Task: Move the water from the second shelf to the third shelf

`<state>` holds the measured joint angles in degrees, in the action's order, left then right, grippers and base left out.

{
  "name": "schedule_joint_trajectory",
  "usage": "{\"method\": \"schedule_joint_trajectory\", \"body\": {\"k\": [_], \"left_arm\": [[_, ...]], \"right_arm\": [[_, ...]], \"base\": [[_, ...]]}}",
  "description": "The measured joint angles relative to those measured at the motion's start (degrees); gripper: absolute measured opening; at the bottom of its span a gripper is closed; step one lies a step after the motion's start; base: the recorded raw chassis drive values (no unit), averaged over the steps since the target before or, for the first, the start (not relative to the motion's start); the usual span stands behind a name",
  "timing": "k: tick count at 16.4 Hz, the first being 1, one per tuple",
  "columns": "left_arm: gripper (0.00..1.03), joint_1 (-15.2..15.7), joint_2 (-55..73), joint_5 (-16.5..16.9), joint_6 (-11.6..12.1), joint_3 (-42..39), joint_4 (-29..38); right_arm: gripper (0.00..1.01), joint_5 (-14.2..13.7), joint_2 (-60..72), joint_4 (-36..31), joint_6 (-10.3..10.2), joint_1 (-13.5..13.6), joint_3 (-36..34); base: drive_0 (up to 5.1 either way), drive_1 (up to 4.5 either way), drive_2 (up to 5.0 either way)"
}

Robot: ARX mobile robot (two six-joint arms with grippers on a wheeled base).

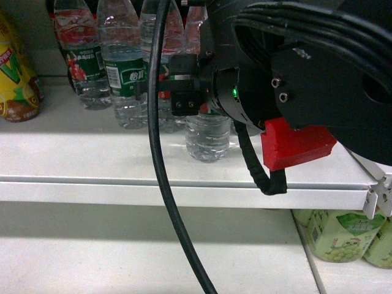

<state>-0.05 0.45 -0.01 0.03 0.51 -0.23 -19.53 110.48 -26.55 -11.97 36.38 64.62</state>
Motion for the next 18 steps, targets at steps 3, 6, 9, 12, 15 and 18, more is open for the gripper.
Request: {"method": "schedule_joint_trajectory", "body": {"k": [3,6,9,12,15,18], "left_arm": [[0.98,0.00,0.00,0.00,0.00,0.00,0.00],[0.98,0.00,0.00,0.00,0.00,0.00,0.04],[0.98,0.00,0.00,-0.02,0.00,0.00,0.00],[0.98,0.00,0.00,0.00,-0.02,0.00,0.02],[0.98,0.00,0.00,0.00,0.00,0.00,0.02],[0.98,0.00,0.00,0.00,0.00,0.00,0.00]], "right_arm": [[0.40,2.84,-7.78,-2.73,0.11,0.39,-10.19],[0.39,4.81,-10.80,-3.82,1.27,0.17,-13.75],[0.39,4.79,-16.15,-7.21,4.50,-2.08,-20.81],[0.39,5.62,-22.43,-9.86,7.87,-3.85,-28.00],[0.39,11.76,-27.89,-10.08,10.16,-9.49,-33.31],[0.39,12.85,-35.32,-6.88,10.99,-18.84,-37.13]], "base": [[0.0,0.00,0.0],[0.0,0.00,0.0],[0.0,0.00,0.0],[0.0,0.00,0.0],[0.0,0.00,0.0],[0.0,0.00,0.0]]}}
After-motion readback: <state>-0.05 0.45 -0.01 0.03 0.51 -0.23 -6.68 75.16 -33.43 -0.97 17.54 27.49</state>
